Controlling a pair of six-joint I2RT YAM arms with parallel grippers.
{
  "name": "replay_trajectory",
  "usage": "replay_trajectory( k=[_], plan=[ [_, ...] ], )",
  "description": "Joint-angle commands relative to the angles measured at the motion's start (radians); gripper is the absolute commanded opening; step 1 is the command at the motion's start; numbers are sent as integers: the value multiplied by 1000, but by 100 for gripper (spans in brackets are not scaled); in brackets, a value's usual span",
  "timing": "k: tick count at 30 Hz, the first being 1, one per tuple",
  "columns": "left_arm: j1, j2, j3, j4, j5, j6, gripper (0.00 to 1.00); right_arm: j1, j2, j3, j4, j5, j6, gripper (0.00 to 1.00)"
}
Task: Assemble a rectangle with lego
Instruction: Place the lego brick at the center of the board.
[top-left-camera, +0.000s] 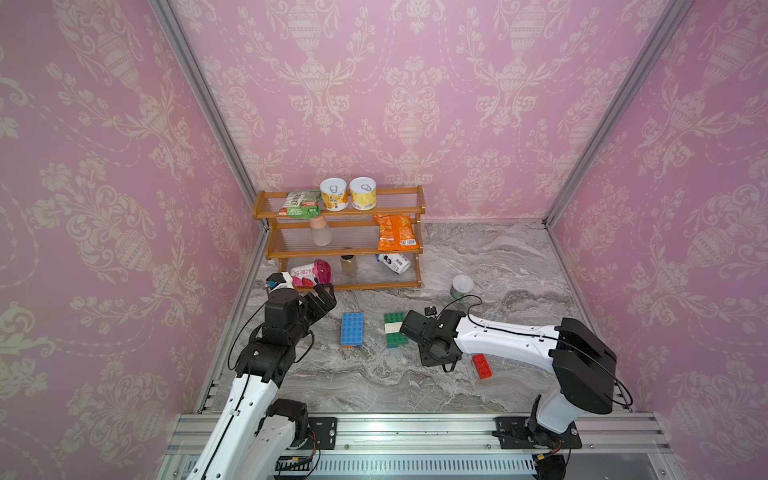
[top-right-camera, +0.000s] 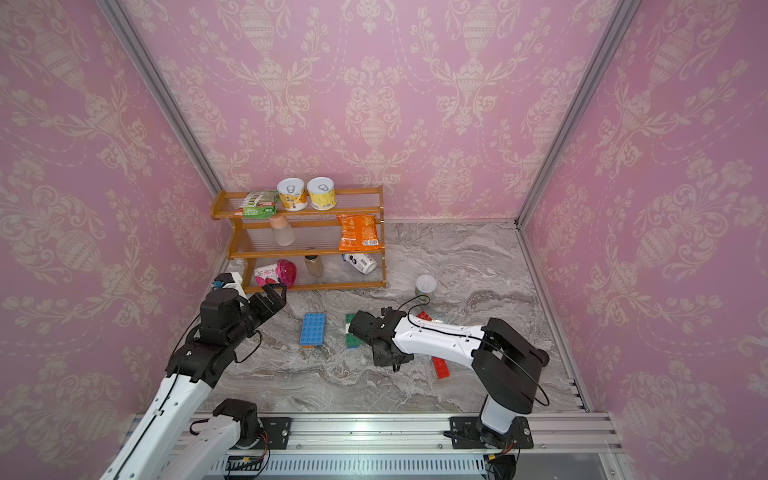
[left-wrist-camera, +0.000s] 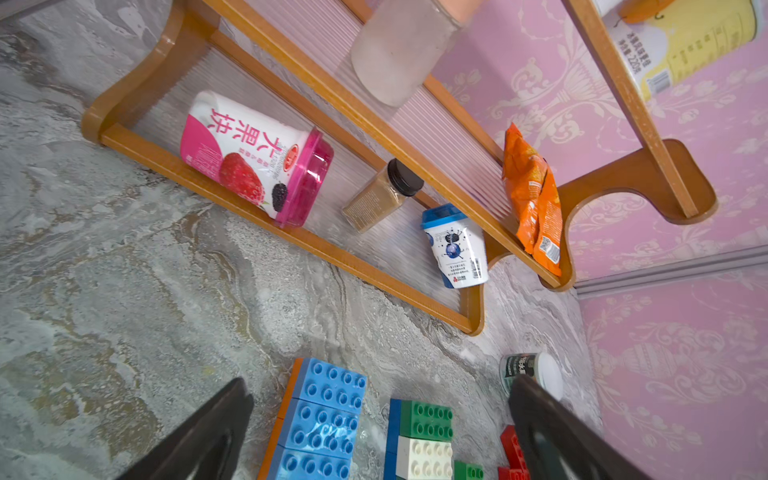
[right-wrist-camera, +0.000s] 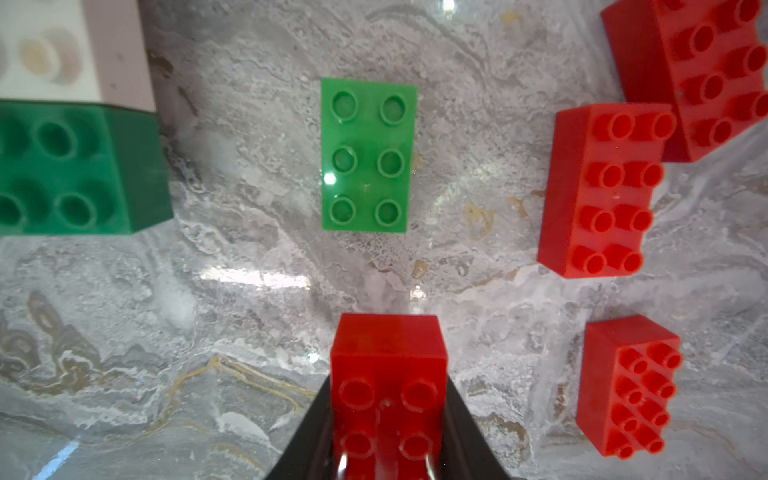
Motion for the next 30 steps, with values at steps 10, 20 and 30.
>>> replay_trajectory(
  k=[10, 20, 30],
  plan=[
    [-70, 149, 27, 116, -62, 10, 99, -59, 99, -30, 137, -99, -31, 24],
    [-69, 176, 27, 111, -70, 9, 99, -96, 133, -46, 150, -111, -30, 25],
    [-69, 181, 29, 103, -74, 3, 99, -110, 135, -47, 126, -100, -42, 25]
  ],
)
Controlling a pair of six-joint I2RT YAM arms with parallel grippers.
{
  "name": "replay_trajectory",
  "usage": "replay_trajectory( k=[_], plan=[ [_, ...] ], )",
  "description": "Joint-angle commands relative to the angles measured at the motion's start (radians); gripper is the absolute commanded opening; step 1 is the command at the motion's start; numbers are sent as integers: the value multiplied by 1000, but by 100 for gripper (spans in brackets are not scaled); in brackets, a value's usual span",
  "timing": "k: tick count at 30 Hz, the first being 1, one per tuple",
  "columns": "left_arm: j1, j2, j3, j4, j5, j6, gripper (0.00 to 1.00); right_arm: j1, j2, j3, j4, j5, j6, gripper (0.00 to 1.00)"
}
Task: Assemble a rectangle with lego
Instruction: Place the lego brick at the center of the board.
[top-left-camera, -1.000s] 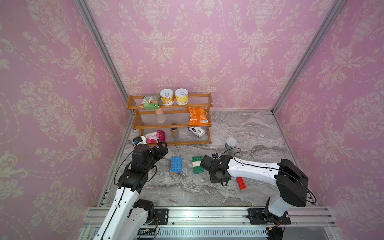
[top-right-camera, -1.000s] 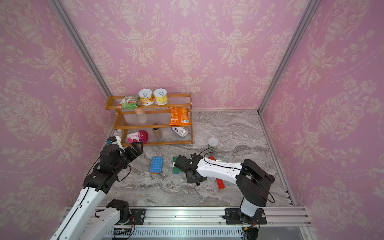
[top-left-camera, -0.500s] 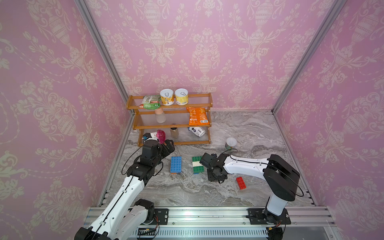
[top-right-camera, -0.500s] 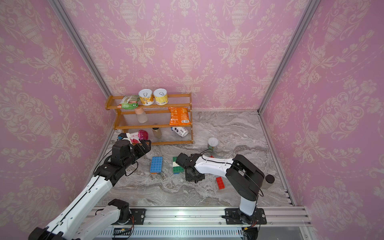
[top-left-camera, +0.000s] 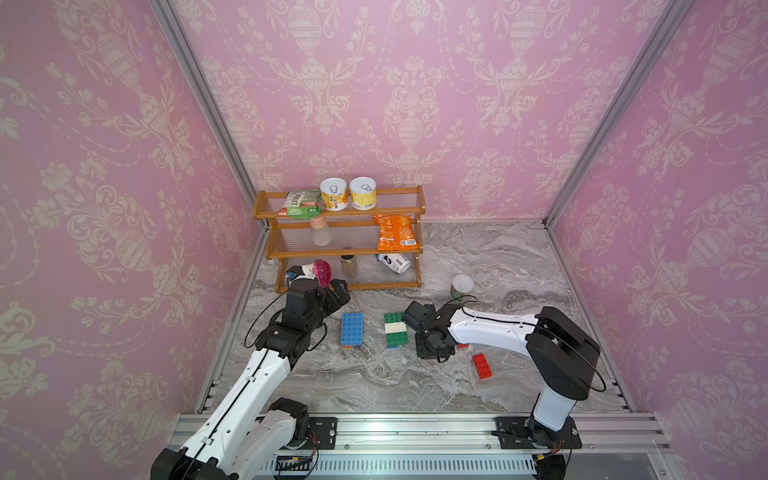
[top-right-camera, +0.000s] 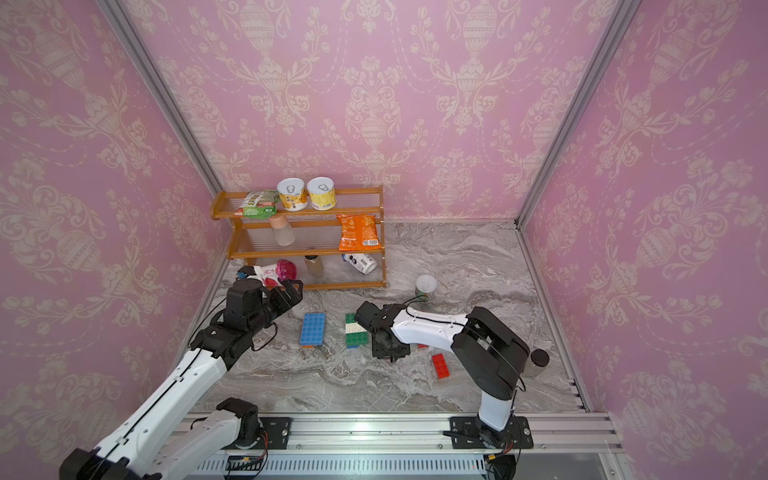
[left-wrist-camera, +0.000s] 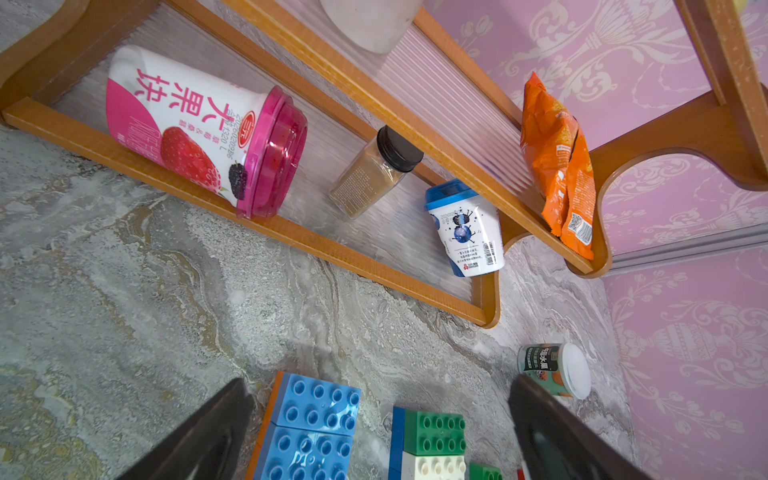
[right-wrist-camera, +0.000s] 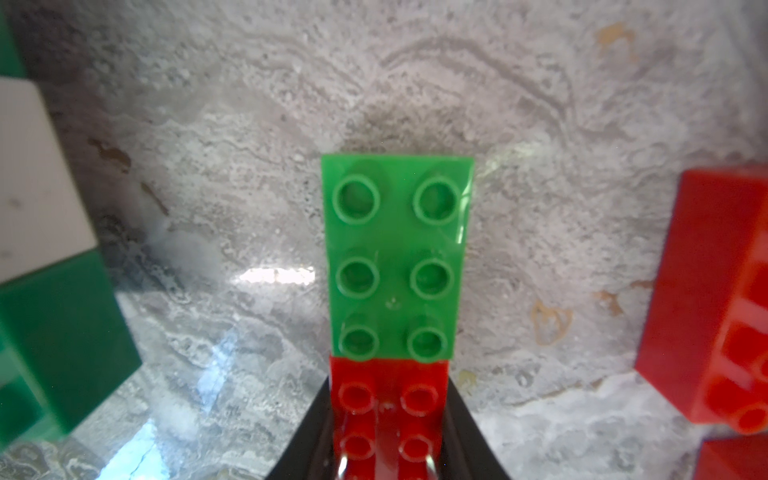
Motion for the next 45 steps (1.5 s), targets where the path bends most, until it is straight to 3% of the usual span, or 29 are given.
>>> replay_trajectory(
  k=[1, 6, 12, 21, 33, 37, 45],
  plan=[
    [-7, -1, 29, 0, -31, 2, 99, -12, 42, -30, -35, 0, -15, 26],
    [-7, 1, 28, -5, -34, 2, 99, -13, 53, -31, -22, -15, -18, 30],
    [-7, -2, 29, -15, -39, 5, 99, -14, 58, -35, -20, -20, -16, 47],
    [-7, -5, 37, -25, -43, 7, 99, -16, 33, -21, -60, -8, -16, 63],
    [-7, -5, 106, -78, -48, 54, 99, -87, -215, 40, -182, 80, 29, 78],
    [-7, 4, 123, -83, -62, 73, 99, -157, -238, 15, -121, 66, 64, 100],
    [-7, 59, 164, -85, -60, 104, 99, -143, -178, 26, -18, -21, 61, 92]
  ],
)
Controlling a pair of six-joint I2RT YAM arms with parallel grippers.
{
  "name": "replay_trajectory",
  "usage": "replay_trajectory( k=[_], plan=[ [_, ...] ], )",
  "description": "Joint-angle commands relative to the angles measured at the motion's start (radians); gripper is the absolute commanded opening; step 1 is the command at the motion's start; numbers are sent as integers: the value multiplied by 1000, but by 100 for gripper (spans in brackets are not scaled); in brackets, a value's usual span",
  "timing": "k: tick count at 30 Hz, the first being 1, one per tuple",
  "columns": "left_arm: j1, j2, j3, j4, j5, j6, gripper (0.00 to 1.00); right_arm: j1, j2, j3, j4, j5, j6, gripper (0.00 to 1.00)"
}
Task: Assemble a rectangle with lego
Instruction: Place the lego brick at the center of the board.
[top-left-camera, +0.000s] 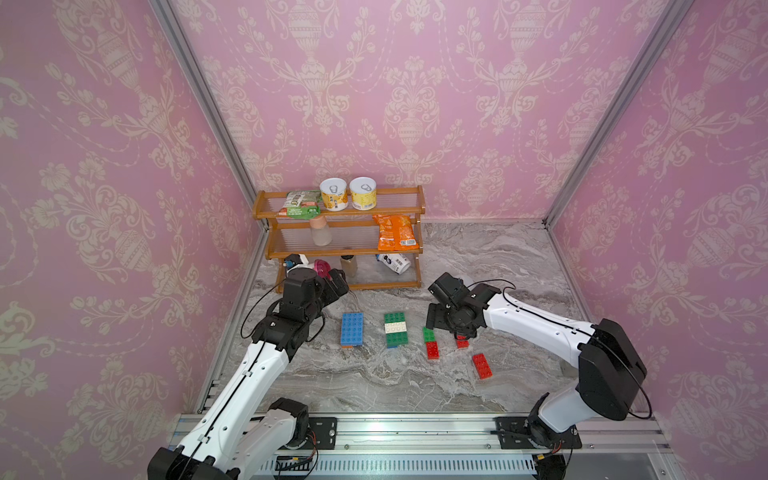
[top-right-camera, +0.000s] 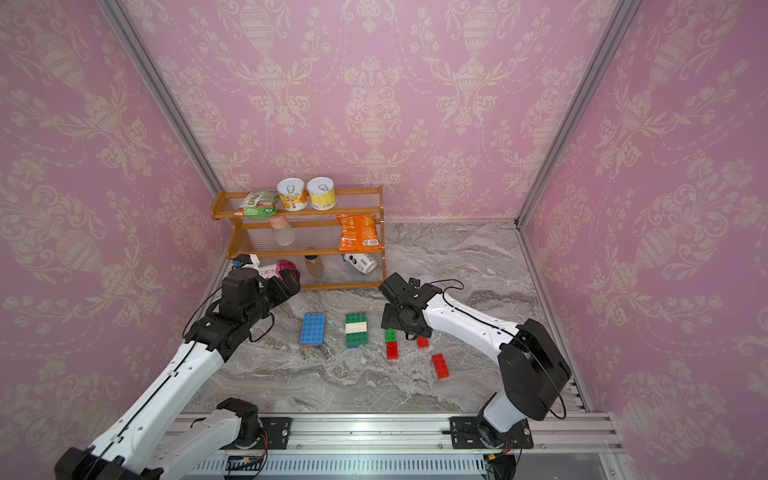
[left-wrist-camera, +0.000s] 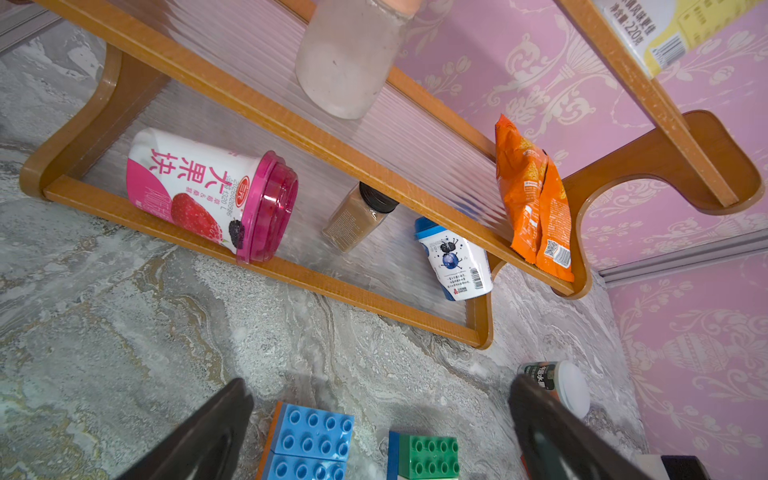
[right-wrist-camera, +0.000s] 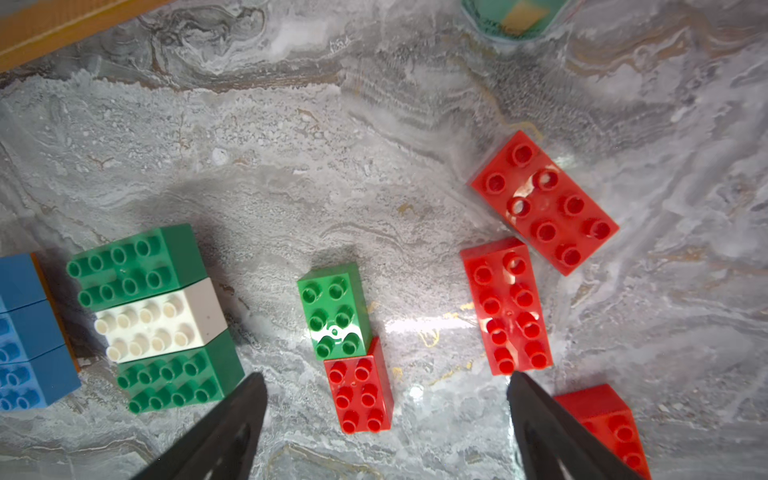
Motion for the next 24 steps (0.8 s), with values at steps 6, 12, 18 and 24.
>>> replay_trajectory(
  k=[6, 12, 18, 24],
  plan=[
    [-8, 10, 17, -23, -20, 33, 99, 90, 21, -62, 40, -50, 59, 85],
    [-7, 14, 10, -21, -13, 24, 99, 124, 33, -114, 92, -87, 73, 78],
    [-8, 13, -1, -17, -8, 14, 99, 126, 62, -115, 121, -105, 53, 68],
    [-7, 16, -4, -17, -7, 7, 99, 125, 112, -89, 124, -111, 36, 67]
  ],
)
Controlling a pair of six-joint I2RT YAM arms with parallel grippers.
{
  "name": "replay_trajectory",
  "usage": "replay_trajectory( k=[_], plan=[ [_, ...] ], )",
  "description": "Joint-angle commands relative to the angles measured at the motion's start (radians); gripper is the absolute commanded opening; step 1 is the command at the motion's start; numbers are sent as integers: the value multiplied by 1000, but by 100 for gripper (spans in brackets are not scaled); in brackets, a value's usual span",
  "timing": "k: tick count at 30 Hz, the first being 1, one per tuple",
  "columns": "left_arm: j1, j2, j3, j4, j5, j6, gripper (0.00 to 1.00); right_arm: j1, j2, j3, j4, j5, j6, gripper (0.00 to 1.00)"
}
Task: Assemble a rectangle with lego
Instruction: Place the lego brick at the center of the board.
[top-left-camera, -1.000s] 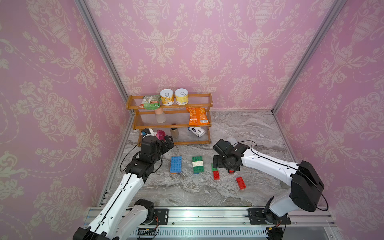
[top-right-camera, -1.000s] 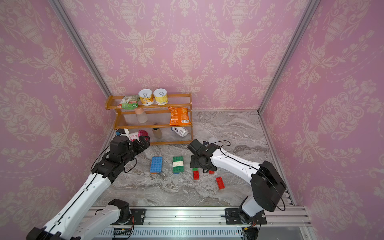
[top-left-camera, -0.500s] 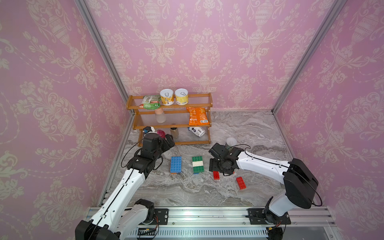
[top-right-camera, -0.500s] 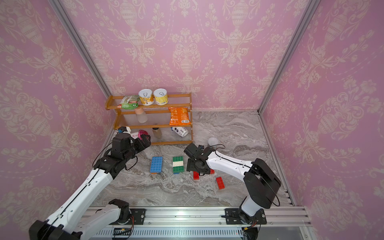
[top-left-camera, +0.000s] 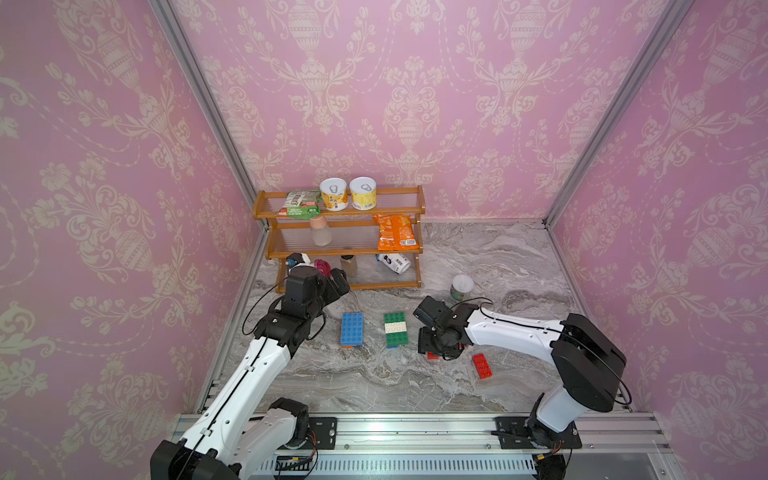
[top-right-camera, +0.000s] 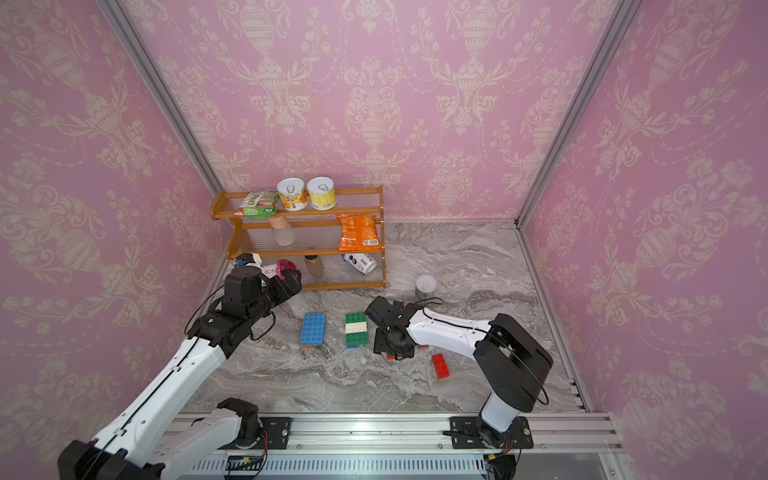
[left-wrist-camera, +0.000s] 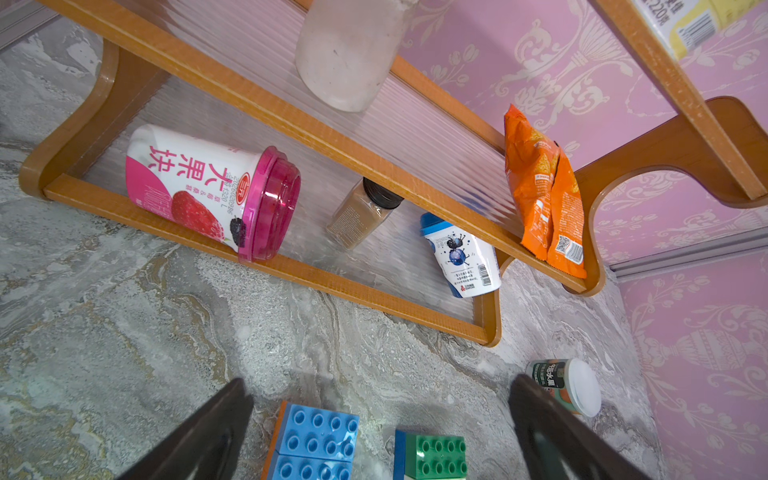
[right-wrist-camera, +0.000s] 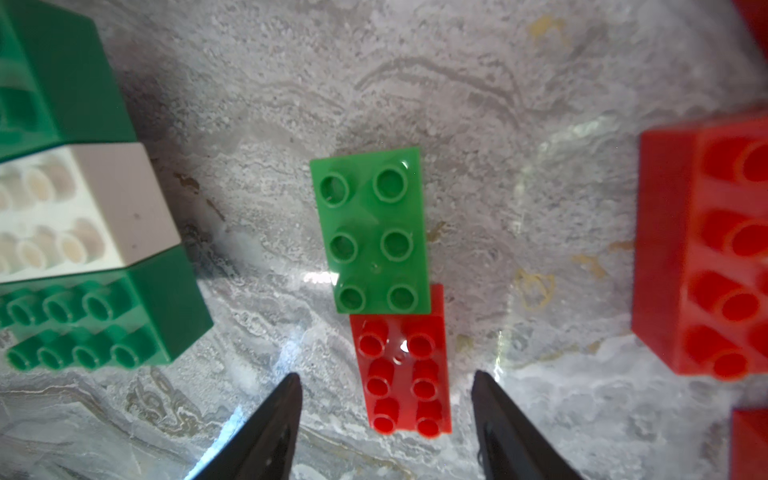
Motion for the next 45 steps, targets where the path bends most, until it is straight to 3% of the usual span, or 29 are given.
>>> replay_trajectory(
  k=[1, 30, 39, 45],
  plan=[
    [-7, 1, -8, -10, -7, 2, 99, 4, 24, 24, 0, -9, -19, 66],
    [-7, 6, -14, -11, -3, -5, 99, 4, 64, 60, -12, 1, -44, 63],
    [-7, -3, -12, -26, -4, -3, 99, -19, -45, 101, -166, 107, -54, 72],
    [-8, -5, -2, -27, -4, 7, 99, -89, -114, 102, -242, 174, -46, 93]
  ],
)
